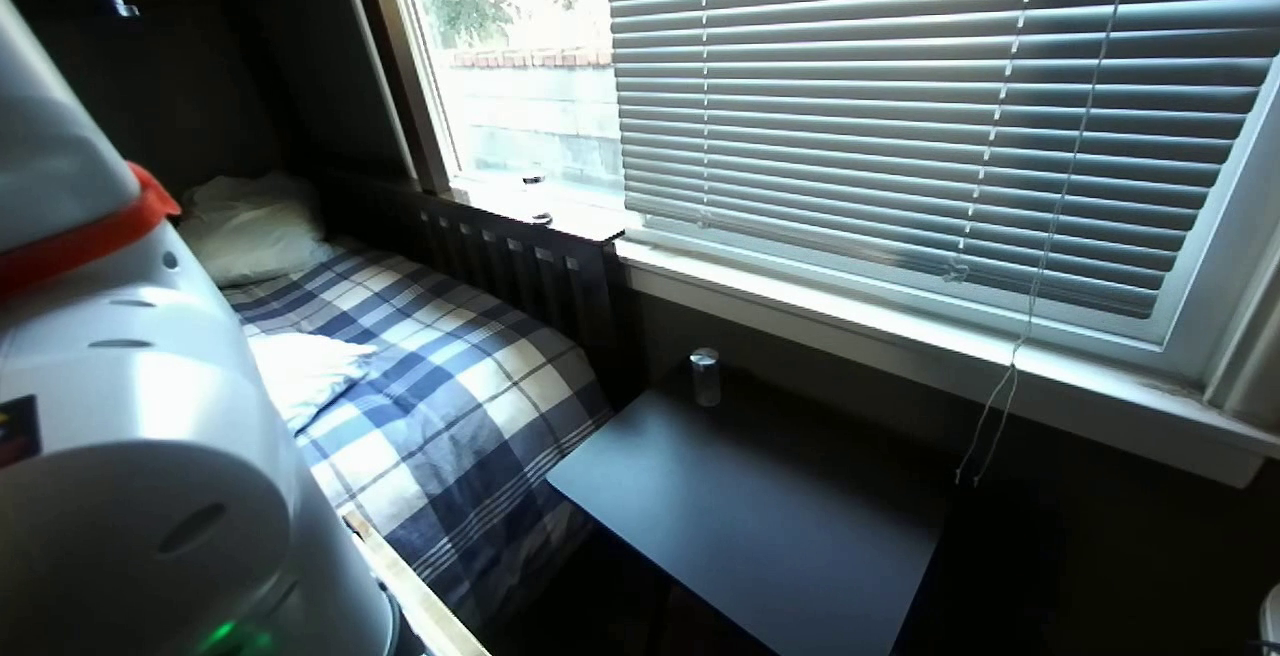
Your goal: Open the blinds.
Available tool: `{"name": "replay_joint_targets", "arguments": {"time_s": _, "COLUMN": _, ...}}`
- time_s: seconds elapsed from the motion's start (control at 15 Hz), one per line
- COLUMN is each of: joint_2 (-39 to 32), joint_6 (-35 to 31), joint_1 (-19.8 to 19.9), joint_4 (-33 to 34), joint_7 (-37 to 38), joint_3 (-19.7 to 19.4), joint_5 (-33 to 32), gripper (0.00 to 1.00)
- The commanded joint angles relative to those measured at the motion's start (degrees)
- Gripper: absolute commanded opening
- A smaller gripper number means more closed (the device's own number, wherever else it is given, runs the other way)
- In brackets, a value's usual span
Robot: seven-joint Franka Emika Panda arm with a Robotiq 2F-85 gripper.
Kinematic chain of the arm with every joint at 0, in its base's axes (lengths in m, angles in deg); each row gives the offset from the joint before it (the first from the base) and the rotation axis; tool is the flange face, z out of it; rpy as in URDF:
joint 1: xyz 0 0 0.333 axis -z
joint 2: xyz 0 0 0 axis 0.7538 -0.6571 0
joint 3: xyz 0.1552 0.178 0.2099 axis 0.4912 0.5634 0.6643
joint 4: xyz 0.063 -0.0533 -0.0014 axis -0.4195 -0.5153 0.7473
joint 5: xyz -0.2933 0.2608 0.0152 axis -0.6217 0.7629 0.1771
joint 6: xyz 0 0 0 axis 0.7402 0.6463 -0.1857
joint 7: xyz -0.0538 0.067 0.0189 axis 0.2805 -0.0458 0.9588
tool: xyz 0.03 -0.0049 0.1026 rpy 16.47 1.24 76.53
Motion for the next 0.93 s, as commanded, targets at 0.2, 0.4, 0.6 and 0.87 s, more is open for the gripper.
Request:
{"name": "replay_joint_targets", "arguments": {"time_s": 0.2, "joint_2": 6.73, "joint_6": -0.94, "joint_1": 0.58, "joint_4": -17.58, "joint_7": -8.87, "joint_3": -0.62, "joint_5": 0.43, "gripper": 0.00}}
{"name": "replay_joint_targets", "arguments": {"time_s": 0.4, "joint_2": 8.62, "joint_6": -1.42, "joint_1": 1.15, "joint_4": -24.38, "joint_7": -11.93, "joint_3": -0.50, "joint_5": 0.92, "gripper": 0.00}}
{"name": "replay_joint_targets", "arguments": {"time_s": 0.6, "joint_2": 10.77, "joint_6": -2.46, "joint_1": 1.11, "joint_4": -31.77, "joint_7": -14.55, "joint_3": -0.75, "joint_5": 0.47, "gripper": 0.00}}
{"name": "replay_joint_targets", "arguments": {"time_s": 0.87, "joint_2": 12.46, "joint_6": -6.74, "joint_1": 1.95, "joint_4": -41.04, "joint_7": -16.73, "joint_3": -1.51, "joint_5": -1.04, "gripper": 0.00}}
